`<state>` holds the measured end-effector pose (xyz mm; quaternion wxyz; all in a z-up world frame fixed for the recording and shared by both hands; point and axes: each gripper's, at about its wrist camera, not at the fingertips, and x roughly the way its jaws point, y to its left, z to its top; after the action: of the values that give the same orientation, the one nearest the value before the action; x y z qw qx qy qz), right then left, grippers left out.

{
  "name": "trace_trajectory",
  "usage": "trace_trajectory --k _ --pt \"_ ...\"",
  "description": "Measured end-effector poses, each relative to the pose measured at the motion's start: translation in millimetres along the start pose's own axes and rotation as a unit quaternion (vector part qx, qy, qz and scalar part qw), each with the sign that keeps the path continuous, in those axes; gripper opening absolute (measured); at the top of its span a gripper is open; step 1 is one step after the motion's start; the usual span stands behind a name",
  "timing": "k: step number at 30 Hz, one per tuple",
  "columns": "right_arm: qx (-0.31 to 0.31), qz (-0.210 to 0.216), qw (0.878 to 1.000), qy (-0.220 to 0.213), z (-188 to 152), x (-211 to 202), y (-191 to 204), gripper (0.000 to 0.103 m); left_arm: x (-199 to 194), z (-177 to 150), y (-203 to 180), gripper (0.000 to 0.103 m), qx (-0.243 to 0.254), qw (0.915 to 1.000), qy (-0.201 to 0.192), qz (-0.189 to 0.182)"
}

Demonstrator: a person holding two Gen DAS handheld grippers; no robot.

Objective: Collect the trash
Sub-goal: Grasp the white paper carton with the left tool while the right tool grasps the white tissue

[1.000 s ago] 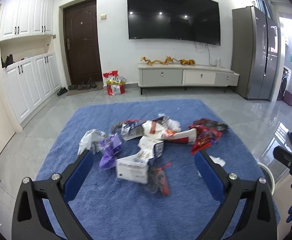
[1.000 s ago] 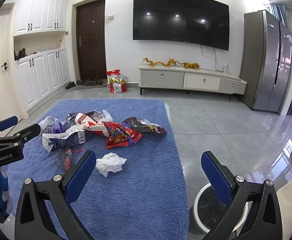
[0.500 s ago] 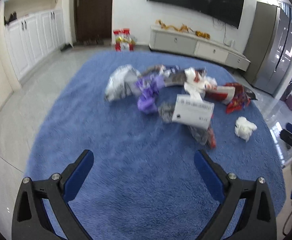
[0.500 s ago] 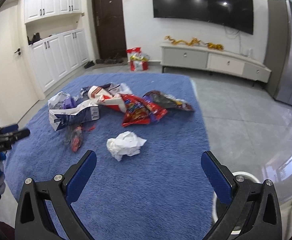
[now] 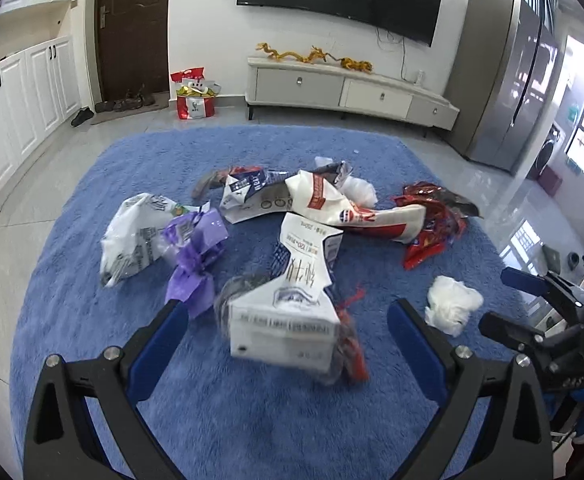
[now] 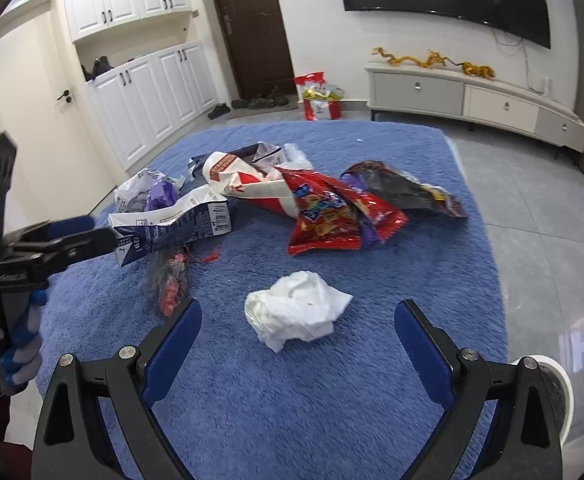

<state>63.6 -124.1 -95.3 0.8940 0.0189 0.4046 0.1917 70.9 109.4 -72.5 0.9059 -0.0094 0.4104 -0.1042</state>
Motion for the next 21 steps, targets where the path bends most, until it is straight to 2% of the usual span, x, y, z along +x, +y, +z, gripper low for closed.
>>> trace_trajectory --k 2,4,7,12,17,21 --pt "0.001 0.006 1.000 0.005 1.4 6.2 -1.0 0.094 8.2 0.1 1.2 0.095 0.001 1.0000 0.008 0.002" --pt "0.003 0.010 1.000 0.011 1.9 12.0 -2.2 0.092 14.9 -0.7 4.6 0.077 -0.003 0.9998 0.019 0.000" --pt "0.006 0.015 1.000 0.020 2.0 20.9 -3.5 0.086 25.0 -3.0 12.5 0.062 -0.019 0.9990 0.039 -0.006" --pt "0.012 0.020 0.999 0.033 -1.3 29.7 -5.1 0.075 24.7 -7.9 12.4 0.057 -0.025 0.9989 0.036 -0.015" --pt "0.016 0.022 0.999 0.043 -6.9 35.0 -6.0 0.042 14.9 -9.7 13.6 0.056 -0.037 0.9989 0.025 -0.018" --pt "0.020 0.027 0.999 0.037 -8.3 27.2 -4.9 0.026 3.6 -10.8 20.1 0.050 -0.052 0.9983 0.017 -0.021"
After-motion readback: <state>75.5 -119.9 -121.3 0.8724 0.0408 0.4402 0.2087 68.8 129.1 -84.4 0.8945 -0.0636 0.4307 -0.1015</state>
